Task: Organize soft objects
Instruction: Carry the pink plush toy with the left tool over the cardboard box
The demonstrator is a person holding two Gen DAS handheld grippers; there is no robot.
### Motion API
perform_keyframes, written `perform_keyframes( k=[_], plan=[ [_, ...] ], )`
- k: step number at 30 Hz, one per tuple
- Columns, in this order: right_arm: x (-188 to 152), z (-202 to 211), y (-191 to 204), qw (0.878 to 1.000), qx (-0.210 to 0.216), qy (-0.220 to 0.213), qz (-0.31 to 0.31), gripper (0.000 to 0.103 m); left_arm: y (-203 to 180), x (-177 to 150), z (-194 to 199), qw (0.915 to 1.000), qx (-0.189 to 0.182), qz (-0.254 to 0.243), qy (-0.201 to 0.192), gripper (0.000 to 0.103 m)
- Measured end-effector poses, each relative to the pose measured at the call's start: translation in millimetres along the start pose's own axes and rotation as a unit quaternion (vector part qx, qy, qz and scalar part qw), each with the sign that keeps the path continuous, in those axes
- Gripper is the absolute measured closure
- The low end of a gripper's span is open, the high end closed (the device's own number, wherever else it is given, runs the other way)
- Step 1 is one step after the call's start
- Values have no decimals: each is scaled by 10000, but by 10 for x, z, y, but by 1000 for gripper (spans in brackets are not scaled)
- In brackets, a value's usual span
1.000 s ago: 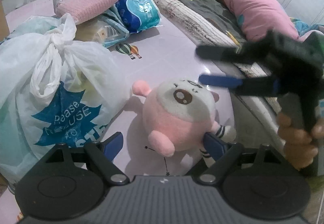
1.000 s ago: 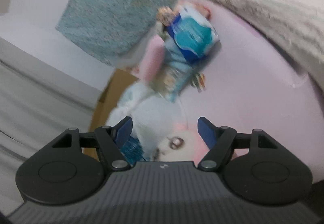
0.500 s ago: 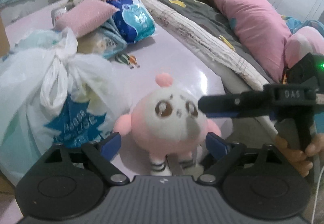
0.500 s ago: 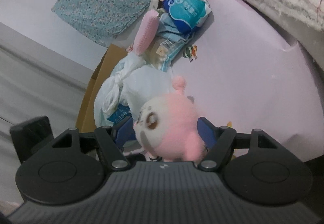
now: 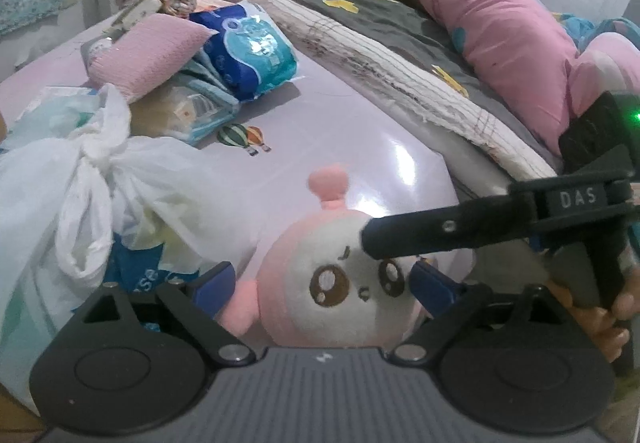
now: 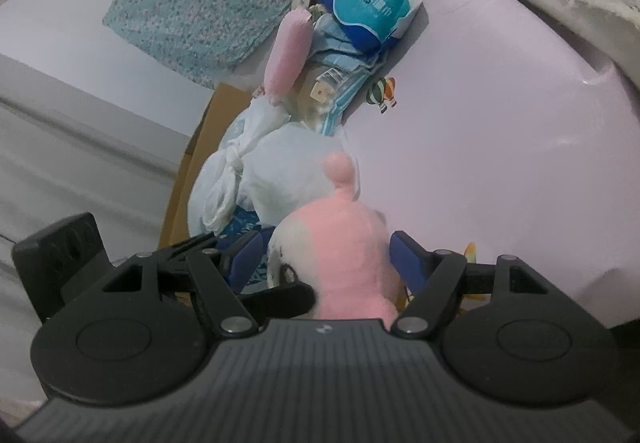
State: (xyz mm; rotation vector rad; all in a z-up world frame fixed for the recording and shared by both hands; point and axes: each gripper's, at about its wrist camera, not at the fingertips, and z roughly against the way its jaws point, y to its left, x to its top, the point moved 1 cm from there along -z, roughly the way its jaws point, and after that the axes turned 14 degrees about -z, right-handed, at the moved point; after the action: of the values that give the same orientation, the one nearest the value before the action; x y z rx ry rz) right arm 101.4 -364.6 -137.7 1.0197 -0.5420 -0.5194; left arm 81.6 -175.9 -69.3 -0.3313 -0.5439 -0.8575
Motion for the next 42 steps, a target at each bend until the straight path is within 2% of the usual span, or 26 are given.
perform_keyframes(
  k=[3,4,7,18,27,32,36,42],
  plan=[
    [25,-32,-3,10000,28,40,63,46,-35,-13,-20,9997,-216,-14,75,8],
    [34,-45,-9,9999,41,60,86,47,-61,-20,-20,9996,-251,-64,93,8],
    [59,-59,-37,9999,110,81,94,47,-141,-33,-53,9994,-92,-294,129,8],
    [61,-57,-106,9998,183,104,-44,47,-148,-8,-219,9990,-101,-203,378,8],
    [13,3,11,9998,185,-22,3,46,-162,-14,-76,9997,-51,-172,134,13],
    [-15,90,273,9990,345,-111,266,46,-169,8,222,9995,125,-189,-213,13],
    [-15,98,639,9967,506,-115,631,46,-93,44,560,9980,384,-124,-477,13],
    [60,-294,1514,9863,908,281,1351,46,339,80,1293,9903,1175,167,-723,13]
  ],
)
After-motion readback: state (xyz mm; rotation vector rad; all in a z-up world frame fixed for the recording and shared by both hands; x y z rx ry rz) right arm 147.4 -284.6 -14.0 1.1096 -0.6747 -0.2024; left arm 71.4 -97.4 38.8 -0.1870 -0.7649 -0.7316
